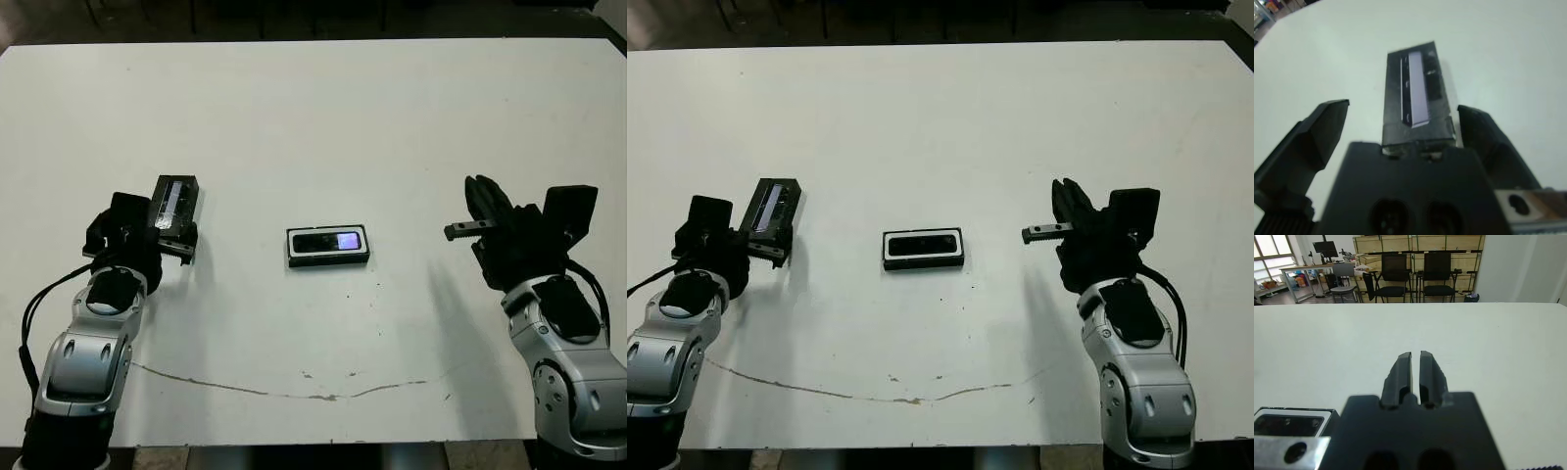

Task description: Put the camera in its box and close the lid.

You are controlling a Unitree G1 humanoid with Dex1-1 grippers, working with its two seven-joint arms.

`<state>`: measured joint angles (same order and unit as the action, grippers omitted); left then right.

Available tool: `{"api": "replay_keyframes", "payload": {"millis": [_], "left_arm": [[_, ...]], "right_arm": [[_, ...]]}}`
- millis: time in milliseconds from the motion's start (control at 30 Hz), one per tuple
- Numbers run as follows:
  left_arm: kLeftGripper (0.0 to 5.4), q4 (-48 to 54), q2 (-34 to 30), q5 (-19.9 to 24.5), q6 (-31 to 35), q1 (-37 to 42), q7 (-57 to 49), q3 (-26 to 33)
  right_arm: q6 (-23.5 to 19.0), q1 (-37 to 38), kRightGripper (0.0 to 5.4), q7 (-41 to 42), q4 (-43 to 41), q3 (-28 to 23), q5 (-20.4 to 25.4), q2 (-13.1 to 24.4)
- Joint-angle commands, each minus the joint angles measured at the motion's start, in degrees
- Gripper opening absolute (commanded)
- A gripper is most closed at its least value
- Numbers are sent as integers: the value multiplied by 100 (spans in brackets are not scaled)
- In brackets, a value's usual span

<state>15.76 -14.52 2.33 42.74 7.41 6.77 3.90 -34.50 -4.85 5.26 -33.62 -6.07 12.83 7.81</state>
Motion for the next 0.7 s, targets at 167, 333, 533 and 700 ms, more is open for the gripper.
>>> {"api": "replay_keyframes", "payload": {"millis": [167,333,533,700], "left_arm": [[539,-350,355,511,216,4,0,409],[539,-518,457,536,181,9,-166,494],[539,-633,609,586,252,41,-465,682],[496,-704,653,528,149,19,-687,720]], "right_arm": [[-114,127,0,-1,-30,0,-4,82],[-61,158,0,23,-35,-13,6,105],[-111,153,0,28,-69,-27,21,160],[-159,151,0,15,-95,-29,47,173]]}}
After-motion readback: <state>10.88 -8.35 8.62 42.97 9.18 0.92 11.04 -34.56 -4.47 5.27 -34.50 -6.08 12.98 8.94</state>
